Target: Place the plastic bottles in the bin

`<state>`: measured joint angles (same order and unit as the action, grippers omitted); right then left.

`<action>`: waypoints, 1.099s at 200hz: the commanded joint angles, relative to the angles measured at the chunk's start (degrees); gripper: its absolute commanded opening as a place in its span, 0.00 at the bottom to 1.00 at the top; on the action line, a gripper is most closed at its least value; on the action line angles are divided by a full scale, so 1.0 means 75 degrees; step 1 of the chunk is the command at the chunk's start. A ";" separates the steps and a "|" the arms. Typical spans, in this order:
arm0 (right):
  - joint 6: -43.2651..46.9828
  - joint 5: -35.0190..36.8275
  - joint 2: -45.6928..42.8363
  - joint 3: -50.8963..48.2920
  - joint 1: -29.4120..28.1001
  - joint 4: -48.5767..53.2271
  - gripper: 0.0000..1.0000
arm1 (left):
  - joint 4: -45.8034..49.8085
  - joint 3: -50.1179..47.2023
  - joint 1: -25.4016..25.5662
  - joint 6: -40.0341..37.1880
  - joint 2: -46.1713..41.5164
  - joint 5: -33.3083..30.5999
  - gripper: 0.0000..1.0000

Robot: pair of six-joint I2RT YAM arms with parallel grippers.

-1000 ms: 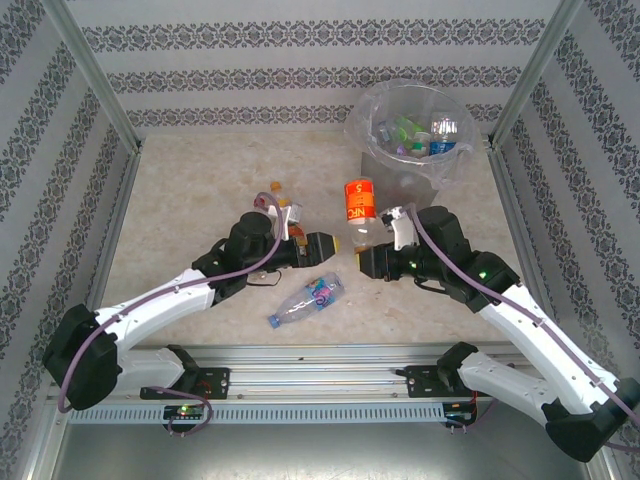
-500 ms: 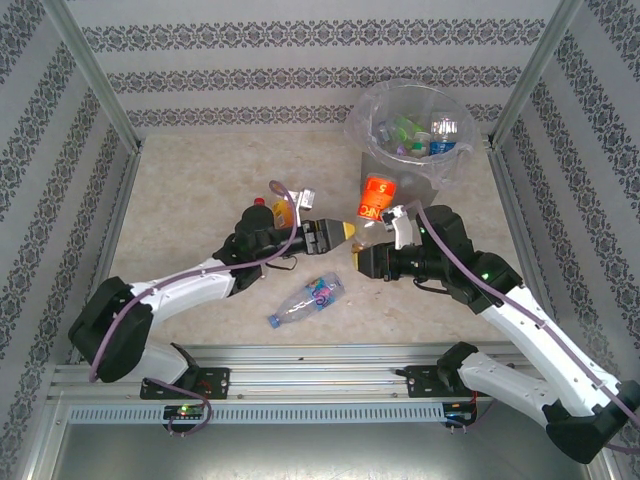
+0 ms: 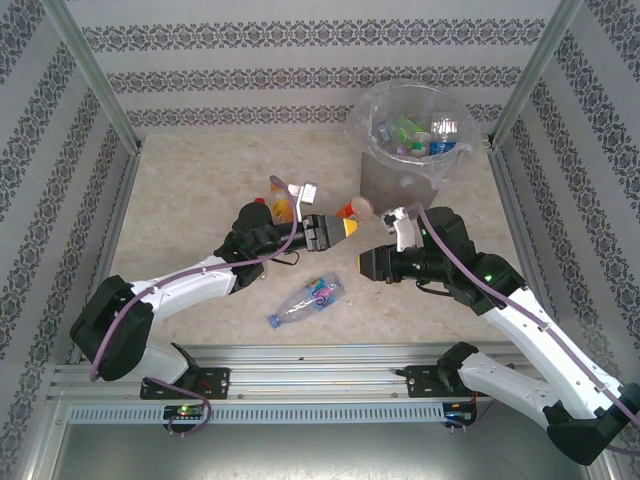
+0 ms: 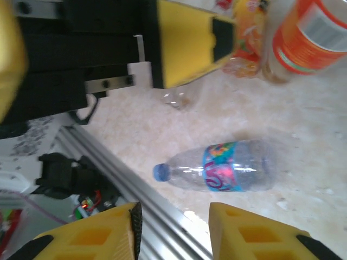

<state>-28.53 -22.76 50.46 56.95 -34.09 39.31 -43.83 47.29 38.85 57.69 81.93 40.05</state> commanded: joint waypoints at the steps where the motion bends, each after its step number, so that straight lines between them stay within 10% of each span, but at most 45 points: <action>1: 0.0054 0.1045 0.0065 -0.0042 0.0200 0.0512 0.42 | 0.0954 -0.0033 -0.0136 -0.0570 -0.0614 -0.0367 1.00; 47: -0.0022 0.1342 0.0298 -0.0384 0.0382 -0.0057 0.50 | 0.4189 0.0254 -0.0590 -0.2082 -0.1895 -0.0906 1.00; 220: 0.1848 0.0833 0.3372 0.1472 0.0634 0.0093 0.78 | 0.9217 0.0853 -0.0693 -0.4919 -0.3800 -0.1811 1.00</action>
<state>-17.12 -14.98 72.47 65.08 -29.36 40.29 17.06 52.27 34.37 25.36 56.55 30.30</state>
